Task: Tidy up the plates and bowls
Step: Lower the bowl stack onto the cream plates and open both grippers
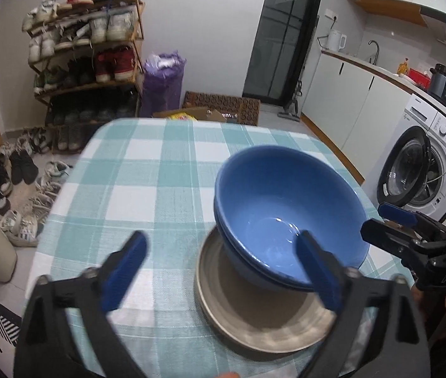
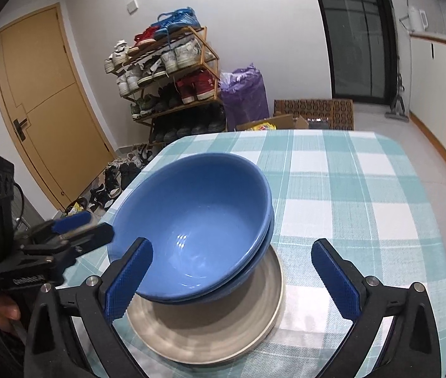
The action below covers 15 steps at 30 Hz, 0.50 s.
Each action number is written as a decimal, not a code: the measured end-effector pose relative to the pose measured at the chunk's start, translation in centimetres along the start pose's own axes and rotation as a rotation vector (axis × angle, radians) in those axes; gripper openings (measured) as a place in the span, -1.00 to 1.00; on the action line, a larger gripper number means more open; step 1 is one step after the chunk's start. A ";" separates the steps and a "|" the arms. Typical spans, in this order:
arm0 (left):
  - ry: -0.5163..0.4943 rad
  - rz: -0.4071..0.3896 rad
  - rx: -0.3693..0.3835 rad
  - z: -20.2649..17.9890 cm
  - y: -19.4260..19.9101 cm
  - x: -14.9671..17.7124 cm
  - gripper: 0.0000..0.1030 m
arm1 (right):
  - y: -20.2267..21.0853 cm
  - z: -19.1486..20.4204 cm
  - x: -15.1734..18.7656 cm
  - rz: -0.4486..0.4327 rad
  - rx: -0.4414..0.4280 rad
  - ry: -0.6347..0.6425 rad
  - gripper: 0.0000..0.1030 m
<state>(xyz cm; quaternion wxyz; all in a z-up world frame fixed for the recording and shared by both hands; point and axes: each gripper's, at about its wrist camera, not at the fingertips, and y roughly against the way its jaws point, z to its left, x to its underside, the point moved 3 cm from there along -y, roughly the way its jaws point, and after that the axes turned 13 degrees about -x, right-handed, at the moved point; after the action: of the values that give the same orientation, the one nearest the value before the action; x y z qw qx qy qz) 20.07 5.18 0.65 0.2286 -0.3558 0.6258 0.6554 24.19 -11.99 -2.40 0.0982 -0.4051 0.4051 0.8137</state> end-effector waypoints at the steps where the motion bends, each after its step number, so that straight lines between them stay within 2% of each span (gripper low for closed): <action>1: 0.001 -0.026 -0.009 0.1 0.5 0.0 1.00 | 0.1 0.1 0.1 -0.001 -0.002 0.006 0.99; 3: -0.015 -0.068 -0.020 0.2 1.4 0.1 1.00 | 0.7 0.3 0.2 -0.020 -0.002 0.026 0.99; 7: -0.029 -0.100 -0.028 0.4 2.5 0.2 1.00 | 2.0 0.9 0.5 -0.064 -0.019 0.063 0.99; 11: -0.046 -0.160 -0.050 0.6 3.8 0.8 1.00 | 3.6 1.9 1.1 -0.118 0.005 0.116 0.99; 15: -0.032 -0.213 -0.057 1.0 5.4 1.6 1.00 | 4.6 2.4 2.0 -0.131 0.003 0.144 0.99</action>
<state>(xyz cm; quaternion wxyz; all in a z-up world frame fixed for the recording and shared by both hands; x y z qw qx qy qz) 14.86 5.33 2.97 0.2968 -0.4160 0.5620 0.6504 19.21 -13.53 -0.40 0.1224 -0.4880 0.3851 0.7737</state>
